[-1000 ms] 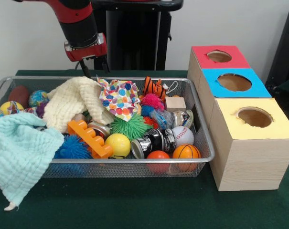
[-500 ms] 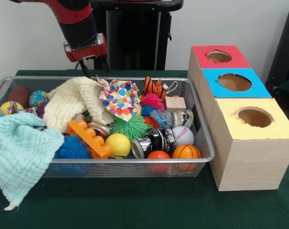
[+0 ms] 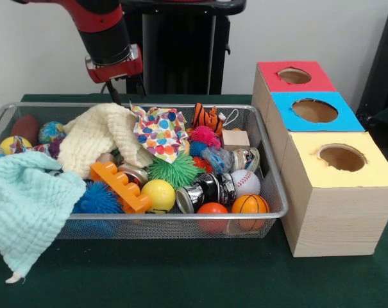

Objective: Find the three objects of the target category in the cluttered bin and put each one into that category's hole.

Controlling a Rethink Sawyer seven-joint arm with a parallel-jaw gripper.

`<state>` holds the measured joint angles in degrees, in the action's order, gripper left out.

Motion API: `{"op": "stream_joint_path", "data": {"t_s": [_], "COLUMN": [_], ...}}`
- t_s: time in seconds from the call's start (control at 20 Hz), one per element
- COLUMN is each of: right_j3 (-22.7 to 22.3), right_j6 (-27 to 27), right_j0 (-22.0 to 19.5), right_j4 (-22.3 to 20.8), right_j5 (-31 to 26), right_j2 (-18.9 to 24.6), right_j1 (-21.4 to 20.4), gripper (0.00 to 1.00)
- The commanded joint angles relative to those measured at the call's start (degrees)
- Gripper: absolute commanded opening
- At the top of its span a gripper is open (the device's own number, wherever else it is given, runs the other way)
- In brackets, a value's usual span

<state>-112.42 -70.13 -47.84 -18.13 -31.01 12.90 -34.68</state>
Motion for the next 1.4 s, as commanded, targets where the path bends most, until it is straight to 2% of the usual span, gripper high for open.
{"op": "stream_joint_path", "data": {"t_s": [0.05, 0.25, 0.5, 0.7, 0.85, 1.1, 1.4], "right_j3": [5.80, 5.74, 5.91, 5.42, 4.95, 4.40, 2.27], "right_j6": [1.65, 1.97, 1.54, 1.31, 0.64, -1.44, -3.09], "right_j0": [-1.80, -1.18, -1.70, -1.75, -2.11, -2.93, -3.94], "right_j4": [-4.77, -4.79, -5.24, -5.48, -5.69, -6.15, -6.39], "right_j5": [-4.05, -6.71, -6.97, -8.23, -7.36, -3.55, -0.46], "right_j2": [-0.08, -0.35, 0.52, 0.26, -0.07, -0.94, -1.70], "right_j1": [-0.82, -4.20, -3.09, -5.03, -4.07, 0.89, 1.76], "gripper": [1.00, 1.00, 1.00, 1.00, 1.00, 1.00, 1.00]}}
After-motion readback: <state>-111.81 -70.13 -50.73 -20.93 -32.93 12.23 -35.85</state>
